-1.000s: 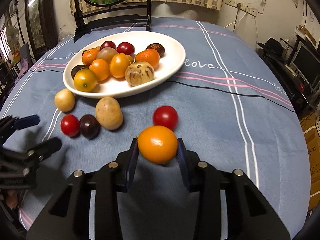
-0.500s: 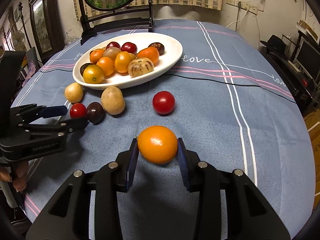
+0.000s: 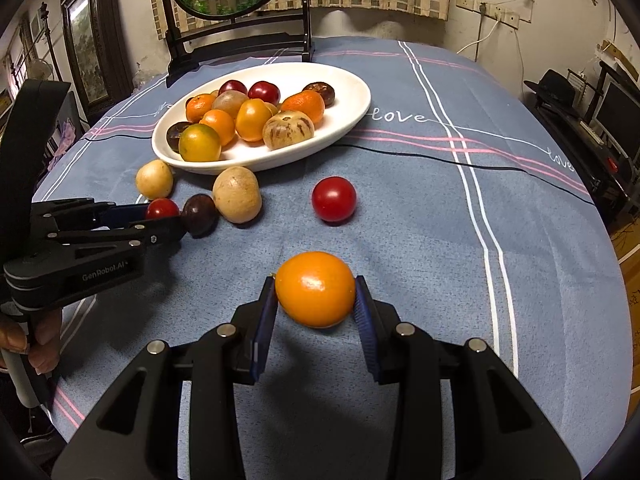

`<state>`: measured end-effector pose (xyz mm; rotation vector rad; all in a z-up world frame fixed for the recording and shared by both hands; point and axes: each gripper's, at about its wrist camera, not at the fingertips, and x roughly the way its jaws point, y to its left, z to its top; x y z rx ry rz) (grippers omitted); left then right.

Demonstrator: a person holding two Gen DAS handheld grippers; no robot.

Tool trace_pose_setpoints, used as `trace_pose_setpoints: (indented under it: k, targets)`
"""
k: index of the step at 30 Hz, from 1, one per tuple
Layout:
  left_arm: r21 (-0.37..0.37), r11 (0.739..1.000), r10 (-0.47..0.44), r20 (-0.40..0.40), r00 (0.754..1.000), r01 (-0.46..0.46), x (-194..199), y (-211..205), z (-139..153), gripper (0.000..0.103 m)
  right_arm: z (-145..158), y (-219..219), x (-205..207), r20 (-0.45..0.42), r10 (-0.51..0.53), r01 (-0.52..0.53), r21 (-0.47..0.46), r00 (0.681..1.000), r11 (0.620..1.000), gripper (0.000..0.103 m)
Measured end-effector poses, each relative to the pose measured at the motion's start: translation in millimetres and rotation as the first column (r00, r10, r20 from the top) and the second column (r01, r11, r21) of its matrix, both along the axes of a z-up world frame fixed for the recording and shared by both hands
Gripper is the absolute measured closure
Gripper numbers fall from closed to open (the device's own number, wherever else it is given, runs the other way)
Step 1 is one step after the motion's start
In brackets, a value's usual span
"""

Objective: Organize fruits
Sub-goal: 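Grasp an orange with the right tool while the left tool grasps a red plum, then carry both fruits onto the white plate and open both tools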

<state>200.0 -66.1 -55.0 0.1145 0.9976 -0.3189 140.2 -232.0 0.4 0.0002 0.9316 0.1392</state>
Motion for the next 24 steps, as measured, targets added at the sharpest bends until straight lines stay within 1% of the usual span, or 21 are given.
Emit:
trace_pose_setpoints:
  k: [5, 10, 15, 21, 24]
  targets:
    - [0.003, 1.0, -0.007, 0.003, 1.0, 0.007, -5, 2, 2, 0.072, 1, 1, 1, 0.0, 0.0, 0.0, 0.003, 1.0, 1.0, 0.065]
    - [0.007, 1.0, -0.02, 0.036, 0.999, 0.02, -14, 10, 14, 0.072, 3, 3, 1, 0.008, 0.012, -0.012, 0.01, 1.0, 1.0, 0.065]
    - [0.005, 1.0, -0.014, 0.068, 0.998, 0.014, -18, 21, 27, 0.072, 8, 4, 1, 0.023, 0.016, -0.017, 0.017, 1.0, 1.0, 0.065]
    - [0.02, 1.0, -0.025, 0.105, 0.994, 0.023, -15, 25, 43, 0.072, 23, 8, 7, 0.055, 0.029, -0.03, 0.02, 0.998, 0.999, 0.065]
    - [0.003, 1.0, -0.02, 0.118, 0.993, 0.02, -3, 29, 56, 0.072, 35, 11, 16, 0.084, 0.044, -0.046, 0.023, 0.996, 0.999, 0.065]
